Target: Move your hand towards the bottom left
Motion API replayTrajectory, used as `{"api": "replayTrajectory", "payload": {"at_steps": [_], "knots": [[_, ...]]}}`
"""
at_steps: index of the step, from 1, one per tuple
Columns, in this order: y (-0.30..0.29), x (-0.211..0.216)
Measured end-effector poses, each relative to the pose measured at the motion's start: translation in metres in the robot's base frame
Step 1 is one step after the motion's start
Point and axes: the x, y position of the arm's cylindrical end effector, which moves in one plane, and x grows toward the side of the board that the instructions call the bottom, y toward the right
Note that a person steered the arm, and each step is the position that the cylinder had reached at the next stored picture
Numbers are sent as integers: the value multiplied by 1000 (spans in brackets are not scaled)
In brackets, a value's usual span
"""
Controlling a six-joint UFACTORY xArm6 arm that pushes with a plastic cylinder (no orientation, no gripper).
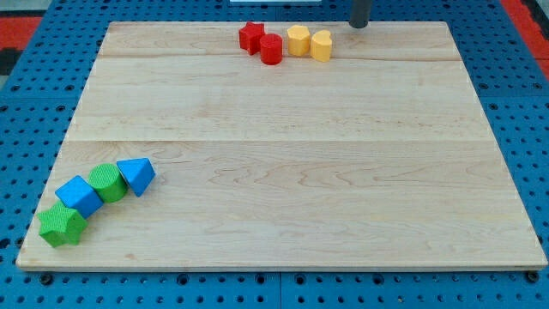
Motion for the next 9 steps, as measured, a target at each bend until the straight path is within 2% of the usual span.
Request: {"api": "replayTrajectory", "payload": {"at_steps": [2, 4, 7, 8, 9], "knots": [[14, 16], [17, 127], [-163, 385], [-219, 426], [-256, 426]]}}
